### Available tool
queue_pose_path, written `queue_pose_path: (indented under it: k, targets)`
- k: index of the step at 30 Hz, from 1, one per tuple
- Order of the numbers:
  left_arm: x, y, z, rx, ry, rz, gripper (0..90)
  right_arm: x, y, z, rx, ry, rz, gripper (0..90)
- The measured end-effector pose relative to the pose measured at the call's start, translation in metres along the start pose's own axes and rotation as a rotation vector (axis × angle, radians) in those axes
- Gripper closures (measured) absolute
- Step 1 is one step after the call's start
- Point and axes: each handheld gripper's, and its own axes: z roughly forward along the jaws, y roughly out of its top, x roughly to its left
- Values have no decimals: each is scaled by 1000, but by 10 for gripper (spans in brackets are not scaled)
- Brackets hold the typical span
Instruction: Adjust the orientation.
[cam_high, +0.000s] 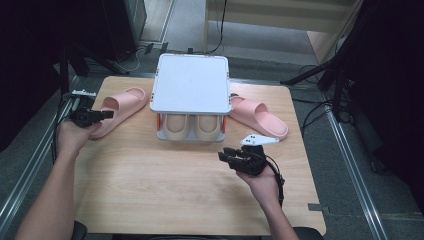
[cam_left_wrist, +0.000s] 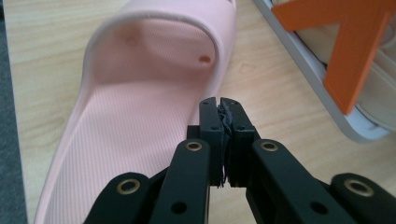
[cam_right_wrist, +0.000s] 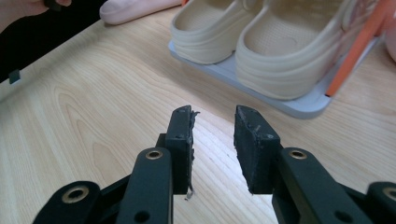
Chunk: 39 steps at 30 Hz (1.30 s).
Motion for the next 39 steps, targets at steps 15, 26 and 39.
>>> queue_pose_path:
  k: [15,26,39]
  targets:
    - [18,-1,27,38,16,-48,873,0,-14,-16,-1,-43,20,675]
    - [2,0,31,59,-5,-12,878,1,-13,-14,-10,-37,16,674]
    - [-27,5,43,76,-44,19,871,-15,-12,-31,-108,-168,45,623]
